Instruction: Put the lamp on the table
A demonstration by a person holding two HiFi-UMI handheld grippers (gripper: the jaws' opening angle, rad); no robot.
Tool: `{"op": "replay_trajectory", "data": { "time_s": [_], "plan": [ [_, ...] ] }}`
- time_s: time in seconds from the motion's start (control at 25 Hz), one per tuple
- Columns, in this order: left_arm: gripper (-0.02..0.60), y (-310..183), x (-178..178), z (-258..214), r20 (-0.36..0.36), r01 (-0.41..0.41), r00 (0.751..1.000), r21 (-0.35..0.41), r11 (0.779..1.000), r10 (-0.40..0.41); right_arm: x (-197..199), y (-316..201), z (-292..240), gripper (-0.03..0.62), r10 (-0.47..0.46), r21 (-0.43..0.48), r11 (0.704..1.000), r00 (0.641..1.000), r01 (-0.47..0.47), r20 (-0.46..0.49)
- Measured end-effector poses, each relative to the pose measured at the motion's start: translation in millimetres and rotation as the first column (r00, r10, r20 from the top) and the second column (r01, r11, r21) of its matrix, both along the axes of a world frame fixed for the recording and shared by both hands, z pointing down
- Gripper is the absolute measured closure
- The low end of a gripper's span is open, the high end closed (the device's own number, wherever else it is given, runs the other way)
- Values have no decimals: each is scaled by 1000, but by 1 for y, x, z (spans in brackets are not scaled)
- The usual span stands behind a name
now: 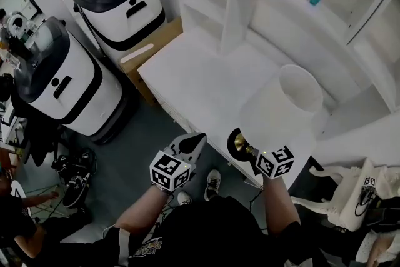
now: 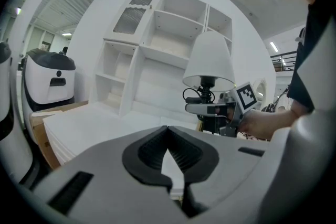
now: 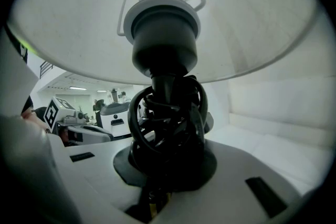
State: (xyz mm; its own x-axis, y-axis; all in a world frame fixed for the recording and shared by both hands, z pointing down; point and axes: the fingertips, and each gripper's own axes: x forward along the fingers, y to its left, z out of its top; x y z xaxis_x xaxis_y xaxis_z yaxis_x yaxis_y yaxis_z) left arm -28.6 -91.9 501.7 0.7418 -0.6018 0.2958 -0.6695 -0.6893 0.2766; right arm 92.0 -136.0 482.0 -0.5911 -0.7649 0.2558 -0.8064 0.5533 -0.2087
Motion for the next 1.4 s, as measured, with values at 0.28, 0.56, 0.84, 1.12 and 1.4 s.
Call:
{"op": "replay_trajectory", "data": {
  "time_s": [0.28,0.56,0.84,1.12,1.4],
  "plan": [
    [574,-27,20,-1,-1,22,1000,7,1000,-22,14,-29,3,533,-32,-1,1000,999,31,-7],
    [574,-45,32,-6,-1,43,999,23,999,-43,21,-52,1,533,-55,11,998,998,55,-9],
    [574,-56,37,-9,10,35,999,27,999,-35,27,-67,1,533,-43,11,999,999,43,-3],
    [574,-82,34,-9,11,-18,1000,29,999,18,22,-87,2,533,-8,10,1000,1000,8,0],
    [574,-119,36,-9,17,-122,992,32,992,121,23,-118,3,533,72,19,997,997,-72,1]
  ]
}}
